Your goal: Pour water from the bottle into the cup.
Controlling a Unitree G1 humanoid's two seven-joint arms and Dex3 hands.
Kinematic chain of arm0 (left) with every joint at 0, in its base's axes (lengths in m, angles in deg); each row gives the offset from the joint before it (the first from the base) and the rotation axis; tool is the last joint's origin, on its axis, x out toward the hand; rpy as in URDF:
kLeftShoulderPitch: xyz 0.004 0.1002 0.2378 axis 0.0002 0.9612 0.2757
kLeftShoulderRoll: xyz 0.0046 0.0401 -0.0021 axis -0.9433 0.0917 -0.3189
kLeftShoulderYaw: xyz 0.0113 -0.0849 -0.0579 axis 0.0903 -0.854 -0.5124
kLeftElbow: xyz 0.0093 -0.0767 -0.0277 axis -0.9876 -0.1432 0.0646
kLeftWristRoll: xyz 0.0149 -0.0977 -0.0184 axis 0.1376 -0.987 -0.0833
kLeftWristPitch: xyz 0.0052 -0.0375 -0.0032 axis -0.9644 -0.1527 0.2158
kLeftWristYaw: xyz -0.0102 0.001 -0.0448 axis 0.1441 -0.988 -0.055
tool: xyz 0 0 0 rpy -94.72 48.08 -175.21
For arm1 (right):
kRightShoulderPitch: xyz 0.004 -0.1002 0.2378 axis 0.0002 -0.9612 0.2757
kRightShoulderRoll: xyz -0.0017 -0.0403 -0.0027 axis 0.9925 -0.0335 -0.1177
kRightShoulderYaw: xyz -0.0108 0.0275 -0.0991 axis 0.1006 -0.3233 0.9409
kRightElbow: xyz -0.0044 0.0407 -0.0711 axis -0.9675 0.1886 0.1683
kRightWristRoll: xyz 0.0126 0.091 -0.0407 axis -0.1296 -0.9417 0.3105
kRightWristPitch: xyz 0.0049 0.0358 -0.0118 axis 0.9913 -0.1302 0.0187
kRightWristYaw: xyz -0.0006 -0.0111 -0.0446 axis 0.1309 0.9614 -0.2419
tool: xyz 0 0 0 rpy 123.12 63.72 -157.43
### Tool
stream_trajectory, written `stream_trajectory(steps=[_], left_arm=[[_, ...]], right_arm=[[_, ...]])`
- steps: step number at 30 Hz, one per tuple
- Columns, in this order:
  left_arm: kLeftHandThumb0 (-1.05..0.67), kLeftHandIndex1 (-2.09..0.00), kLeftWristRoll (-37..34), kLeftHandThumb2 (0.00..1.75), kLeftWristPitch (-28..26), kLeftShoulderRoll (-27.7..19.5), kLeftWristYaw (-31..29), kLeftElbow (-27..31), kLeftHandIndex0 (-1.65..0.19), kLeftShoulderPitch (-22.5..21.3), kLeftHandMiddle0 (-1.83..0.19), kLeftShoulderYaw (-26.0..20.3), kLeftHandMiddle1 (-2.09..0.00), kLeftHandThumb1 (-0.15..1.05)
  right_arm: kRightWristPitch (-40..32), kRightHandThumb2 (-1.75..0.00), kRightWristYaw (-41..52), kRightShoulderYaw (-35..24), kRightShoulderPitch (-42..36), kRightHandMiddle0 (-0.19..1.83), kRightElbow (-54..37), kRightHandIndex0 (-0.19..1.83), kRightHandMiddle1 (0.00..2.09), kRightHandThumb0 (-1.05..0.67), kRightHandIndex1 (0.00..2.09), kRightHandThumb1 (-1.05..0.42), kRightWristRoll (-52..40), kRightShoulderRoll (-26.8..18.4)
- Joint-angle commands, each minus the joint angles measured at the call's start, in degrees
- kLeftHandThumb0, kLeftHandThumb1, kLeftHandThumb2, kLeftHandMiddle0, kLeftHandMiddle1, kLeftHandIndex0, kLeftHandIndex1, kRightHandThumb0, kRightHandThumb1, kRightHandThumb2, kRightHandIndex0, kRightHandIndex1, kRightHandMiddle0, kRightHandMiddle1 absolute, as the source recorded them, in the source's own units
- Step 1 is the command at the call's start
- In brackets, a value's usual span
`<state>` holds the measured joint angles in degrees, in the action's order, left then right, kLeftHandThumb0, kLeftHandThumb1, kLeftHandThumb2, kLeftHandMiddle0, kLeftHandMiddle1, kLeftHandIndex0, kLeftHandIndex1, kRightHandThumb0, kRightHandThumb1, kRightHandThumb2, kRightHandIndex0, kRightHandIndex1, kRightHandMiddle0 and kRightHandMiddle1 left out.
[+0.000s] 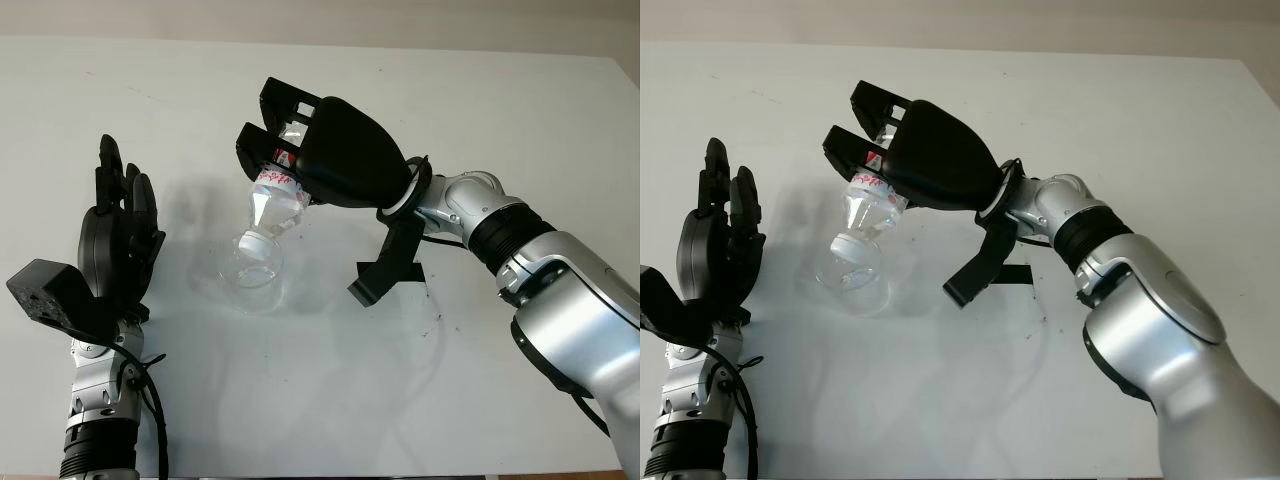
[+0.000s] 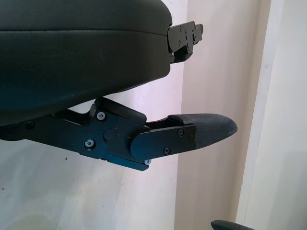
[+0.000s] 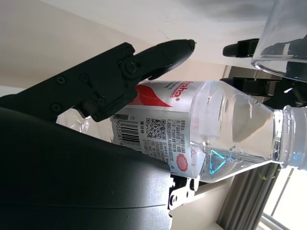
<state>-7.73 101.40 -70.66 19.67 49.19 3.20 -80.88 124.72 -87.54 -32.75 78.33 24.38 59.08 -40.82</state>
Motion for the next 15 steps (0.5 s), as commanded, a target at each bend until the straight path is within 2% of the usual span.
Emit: stream_trajectory(steps=[1,4,9,15], left_arm=[[-0.76,-0.03,0.3,0.53,0.3,0.3,0.1,0.6,0.19,0.0,0.19,0.0,-0.05,1.05],[-0.75,-0.04,0.4,0.54,0.5,0.3,0.1,0.6,0.19,0.0,0.19,0.1,-0.05,1.05],[-0.75,-0.04,0.4,0.54,0.8,0.3,0.0,0.3,0.19,0.0,0.19,0.0,-0.05,1.05],[-0.76,-0.04,0.2,0.53,0.7,0.4,-0.2,0.3,0.19,0.0,0.19,-0.1,-0.05,1.05]], right_arm=[[-0.7,-0.12,-1.1,0.3,1.9,0.53,-1.6,1.15,1.86,-0.45,2.09,-1.05,0.5,-0.7],[-1.8,-0.07,-1.7,0.7,1.8,0.46,-2.2,1.13,1.62,-0.46,2.09,-1.02,1.3,-0.9],[-2.6,-0.05,-3.1,1.5,2.0,0.48,-2.0,1.12,1.66,-0.45,2.09,-1.01,2.2,-0.7],[-4.0,-0.05,-3.9,2.1,2.2,0.47,-2.0,1.12,1.56,-0.46,2.09,-1.02,3.3,-0.8]])
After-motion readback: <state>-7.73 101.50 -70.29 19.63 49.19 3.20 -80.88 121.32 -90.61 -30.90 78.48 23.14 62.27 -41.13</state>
